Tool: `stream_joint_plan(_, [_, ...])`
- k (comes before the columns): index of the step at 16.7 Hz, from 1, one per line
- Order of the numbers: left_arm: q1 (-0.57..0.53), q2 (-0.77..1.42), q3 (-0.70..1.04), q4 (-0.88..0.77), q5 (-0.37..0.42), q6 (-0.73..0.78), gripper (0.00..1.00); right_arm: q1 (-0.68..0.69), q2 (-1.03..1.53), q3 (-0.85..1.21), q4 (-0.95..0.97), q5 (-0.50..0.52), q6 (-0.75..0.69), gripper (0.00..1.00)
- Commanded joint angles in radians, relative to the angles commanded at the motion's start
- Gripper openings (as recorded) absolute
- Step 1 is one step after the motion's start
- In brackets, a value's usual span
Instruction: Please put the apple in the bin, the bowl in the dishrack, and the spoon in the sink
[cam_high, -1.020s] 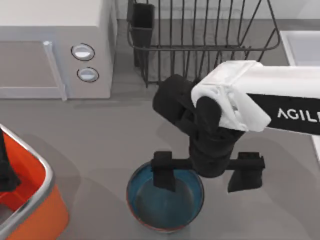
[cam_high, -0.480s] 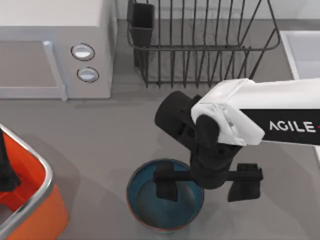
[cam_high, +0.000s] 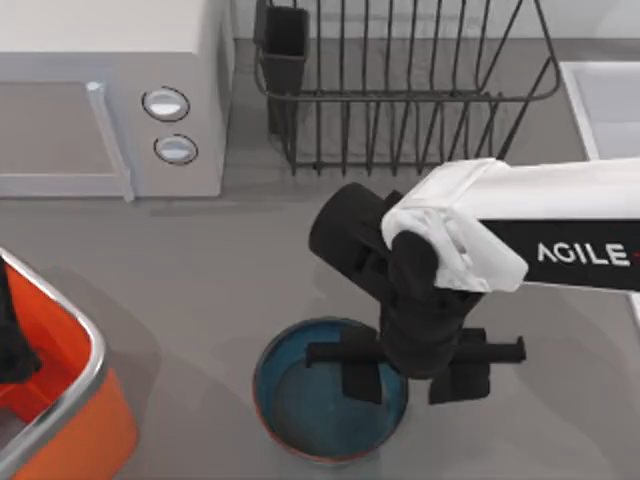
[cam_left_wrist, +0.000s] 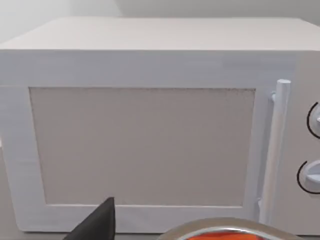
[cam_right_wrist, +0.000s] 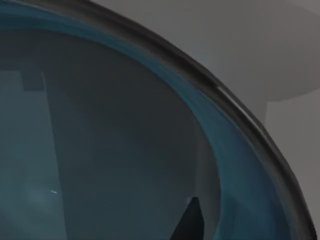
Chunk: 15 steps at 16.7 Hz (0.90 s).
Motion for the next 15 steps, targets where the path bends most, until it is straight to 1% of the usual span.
stream_joint_plan(4, [0.0, 0.0, 0.0, 0.0, 0.0, 0.0, 1.0, 0.0, 0.0, 0.0, 0.0, 0.0, 0.0, 0.02])
stream_joint_plan(5, [0.0, 0.0, 0.0, 0.0, 0.0, 0.0, 1.0, 0.0, 0.0, 0.0, 0.0, 0.0, 0.0, 0.0])
stream_joint_plan(15, [0.0, 0.0, 0.0, 0.0, 0.0, 0.0, 1.0, 0.005, -0.004, 0.016, -0.017, 0.001, -0.004, 0.0])
